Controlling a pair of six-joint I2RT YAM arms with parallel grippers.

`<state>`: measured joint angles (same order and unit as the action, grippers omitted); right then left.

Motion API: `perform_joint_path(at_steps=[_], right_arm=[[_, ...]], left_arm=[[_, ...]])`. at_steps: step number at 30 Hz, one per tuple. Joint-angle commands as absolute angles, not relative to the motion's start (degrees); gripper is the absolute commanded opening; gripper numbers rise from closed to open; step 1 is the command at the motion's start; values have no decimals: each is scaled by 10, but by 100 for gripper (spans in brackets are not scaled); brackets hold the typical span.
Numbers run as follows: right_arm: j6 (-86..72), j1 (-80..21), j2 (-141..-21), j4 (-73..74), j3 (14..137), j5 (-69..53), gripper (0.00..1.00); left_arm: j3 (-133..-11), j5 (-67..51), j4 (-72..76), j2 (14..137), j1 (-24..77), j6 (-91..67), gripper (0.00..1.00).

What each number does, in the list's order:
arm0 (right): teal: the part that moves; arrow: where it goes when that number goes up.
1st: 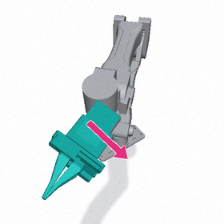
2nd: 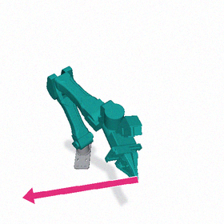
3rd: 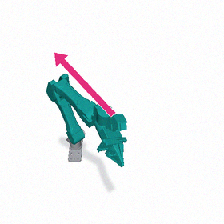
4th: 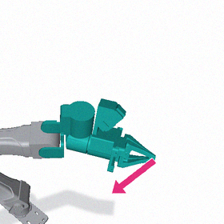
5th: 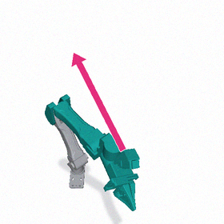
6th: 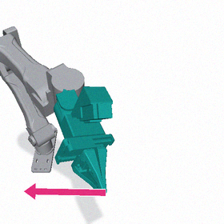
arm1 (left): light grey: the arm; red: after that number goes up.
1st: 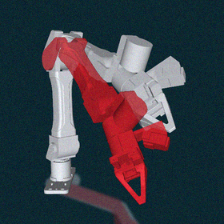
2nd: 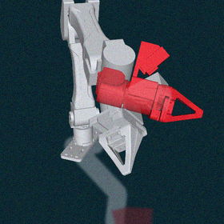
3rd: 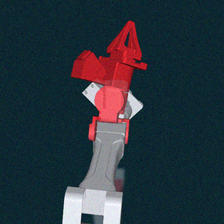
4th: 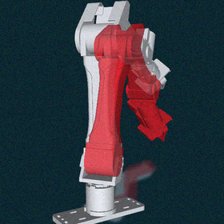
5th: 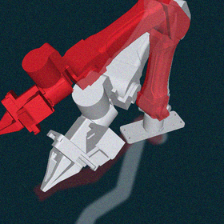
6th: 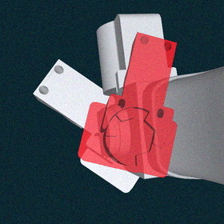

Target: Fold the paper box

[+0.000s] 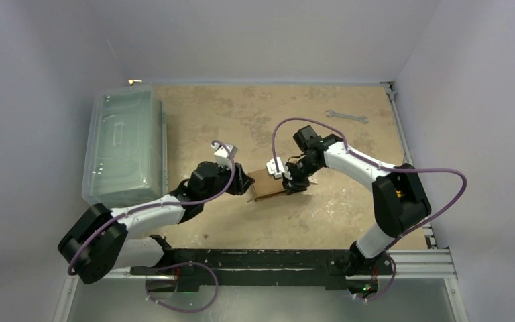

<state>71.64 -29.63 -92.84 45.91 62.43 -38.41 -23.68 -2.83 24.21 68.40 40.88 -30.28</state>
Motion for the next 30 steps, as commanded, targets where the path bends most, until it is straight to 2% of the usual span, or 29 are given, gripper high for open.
perform_joint_path(at_steps=[1, 4, 10, 14, 19, 21, 25, 27, 30], right_arm=[[732, -299, -908, 479, 624, -393, 40], [741, -300, -904, 488, 626, -406, 46], [752, -299, -899, 510, 634, -429, 52], [756, -300, -901, 516, 634, -439, 63], [753, -298, -909, 540, 654, -467, 64], [711, -291, -908, 535, 671, -496, 55], [589, -287, -911, 449, 666, -474, 22], [574, -288, -918, 422, 652, -445, 13], [565, -288, -937, 403, 643, -411, 6]], left_arm=[[-294, -56, 256, 739, 405, -282, 40], [-302, -59, 257, 768, 405, -281, 39], [-309, -59, 254, 810, 405, -286, 32], [-311, -47, 243, 825, 404, -291, 28], [-315, -43, 235, 832, 405, -290, 27], [-317, -42, 231, 833, 405, -290, 27], [-321, -40, 229, 837, 405, -291, 27], [-322, -40, 228, 838, 405, -293, 27], [-322, -41, 232, 838, 405, -296, 27]])
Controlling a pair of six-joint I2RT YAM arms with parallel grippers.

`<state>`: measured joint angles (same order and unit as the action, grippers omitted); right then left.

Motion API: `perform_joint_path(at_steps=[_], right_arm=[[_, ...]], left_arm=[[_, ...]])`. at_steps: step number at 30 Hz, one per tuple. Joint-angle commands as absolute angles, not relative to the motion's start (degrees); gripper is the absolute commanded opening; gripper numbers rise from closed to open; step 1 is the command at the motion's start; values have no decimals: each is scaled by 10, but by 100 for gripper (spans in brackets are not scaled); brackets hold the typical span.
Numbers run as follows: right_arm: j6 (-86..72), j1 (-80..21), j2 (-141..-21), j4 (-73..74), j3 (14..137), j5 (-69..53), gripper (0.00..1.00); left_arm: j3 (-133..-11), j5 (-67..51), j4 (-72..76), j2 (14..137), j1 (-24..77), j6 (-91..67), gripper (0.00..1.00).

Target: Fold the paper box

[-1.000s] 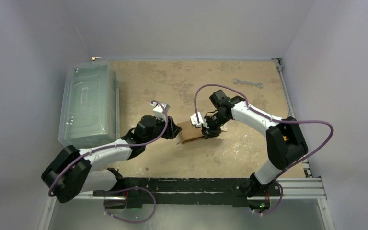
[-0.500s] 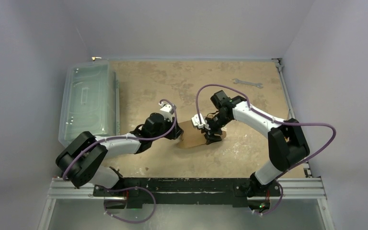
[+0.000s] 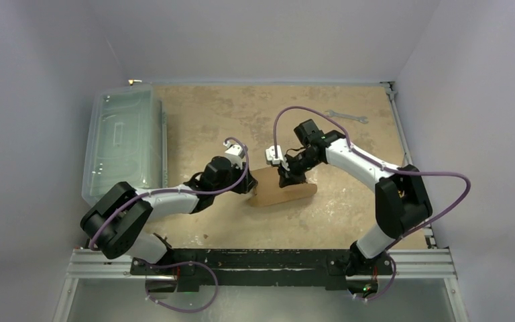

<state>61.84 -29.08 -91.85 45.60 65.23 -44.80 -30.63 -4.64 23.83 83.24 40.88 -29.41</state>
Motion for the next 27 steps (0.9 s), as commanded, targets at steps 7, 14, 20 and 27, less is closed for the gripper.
perform_joint_path(at_steps=[7, 14, 20, 27], right_arm=[[549, -289, -966, 386, 641, -363, 3], [547, -289, -976, 390, 644, -357, 3], [551, -288, -980, 405, 654, -367, 3], [554, -287, -975, 428, 671, -410, 4]], left_arm=[[-323, -36, 233, 818, 405, -310, 29], [-288, -2, 219, 725, 404, -336, 55], [-161, 9, 323, 646, 403, -452, 89], [-116, -32, 490, 735, 403, -548, 87]])
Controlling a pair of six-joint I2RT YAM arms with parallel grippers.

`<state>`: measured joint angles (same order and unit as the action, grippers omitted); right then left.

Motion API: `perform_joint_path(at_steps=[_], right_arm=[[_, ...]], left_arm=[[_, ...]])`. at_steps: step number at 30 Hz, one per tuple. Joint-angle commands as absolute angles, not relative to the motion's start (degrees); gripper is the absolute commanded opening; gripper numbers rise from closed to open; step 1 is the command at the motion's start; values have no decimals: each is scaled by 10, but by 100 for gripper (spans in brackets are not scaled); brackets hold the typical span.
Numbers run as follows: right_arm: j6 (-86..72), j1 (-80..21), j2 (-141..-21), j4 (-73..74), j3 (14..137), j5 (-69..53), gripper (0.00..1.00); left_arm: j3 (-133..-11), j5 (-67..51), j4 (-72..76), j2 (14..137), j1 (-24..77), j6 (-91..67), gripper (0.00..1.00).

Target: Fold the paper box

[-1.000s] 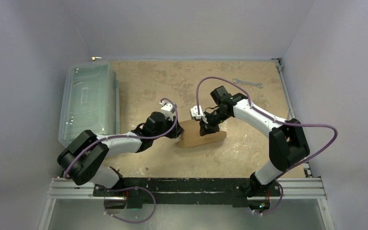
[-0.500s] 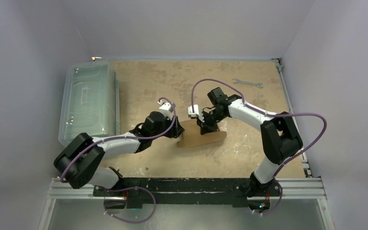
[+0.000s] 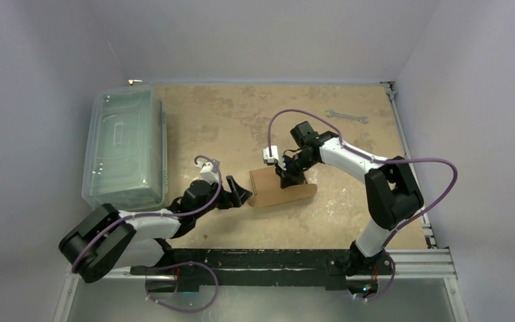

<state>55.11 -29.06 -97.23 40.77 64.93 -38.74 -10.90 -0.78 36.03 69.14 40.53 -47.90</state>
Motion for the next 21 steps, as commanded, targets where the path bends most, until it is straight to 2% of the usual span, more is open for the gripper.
perform_joint_path(at_steps=[1, 10, 16, 18, 21], right_arm=[[554, -285, -974, 430, 673, -413, 4], [556, -269, -967, 443, 681, -445, 6], [550, -254, -954, 447, 687, -466, 8], [546, -240, -948, 448, 689, -479, 11], [519, -216, -931, 428, 684, -479, 25]], left_arm=[[-126, -35, 494, 750, 403, -549, 86], [-181, -17, 442, 827, 404, -543, 84], [-220, -20, 385, 873, 403, -543, 68], [-221, -23, 386, 881, 403, -544, 66], [-222, -27, 388, 889, 403, -544, 62]])
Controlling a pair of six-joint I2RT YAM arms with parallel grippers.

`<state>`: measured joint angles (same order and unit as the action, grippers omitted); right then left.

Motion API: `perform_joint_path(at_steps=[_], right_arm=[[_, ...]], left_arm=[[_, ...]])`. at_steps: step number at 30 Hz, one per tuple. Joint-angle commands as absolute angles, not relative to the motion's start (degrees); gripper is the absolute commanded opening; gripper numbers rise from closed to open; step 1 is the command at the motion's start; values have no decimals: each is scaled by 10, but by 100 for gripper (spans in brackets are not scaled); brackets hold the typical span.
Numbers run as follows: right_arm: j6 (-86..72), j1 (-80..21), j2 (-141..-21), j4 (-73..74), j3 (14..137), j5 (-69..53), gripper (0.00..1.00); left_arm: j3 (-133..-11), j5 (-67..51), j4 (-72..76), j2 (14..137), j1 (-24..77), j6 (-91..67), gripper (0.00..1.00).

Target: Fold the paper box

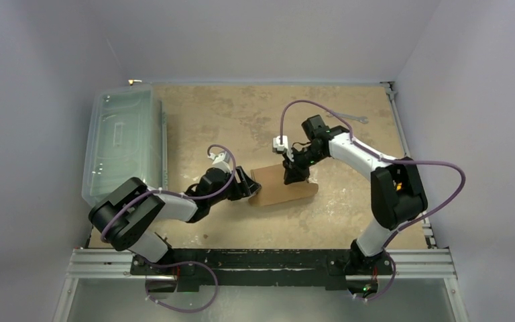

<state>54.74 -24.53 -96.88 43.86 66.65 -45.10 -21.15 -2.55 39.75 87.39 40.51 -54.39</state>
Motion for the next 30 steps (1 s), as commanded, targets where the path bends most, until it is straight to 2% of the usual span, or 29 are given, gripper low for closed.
perform_joint_path(at_steps=[1, 10, 12, 19, 23, 30], right_arm=[[490, -207, -924, 411, 679, -474, 31], [242, -62, -880, 210, 591, -472, 76], [202, -54, -888, 183, 575, -471, 82], [171, -49, -968, 198, 584, -477, 80], [147, -37, -981, 183, 576, -492, 75], [152, -10, -1022, 199, 583, -549, 54]], left_arm=[[-222, -28, 389, 891, 404, -543, 61], [-223, -36, 399, 903, 403, -542, 52], [-224, -38, 402, 904, 403, -542, 52], [-225, -43, 405, 900, 403, -542, 52], [-224, -46, 407, 897, 403, -540, 53], [-224, -56, 421, 895, 403, -540, 55]])
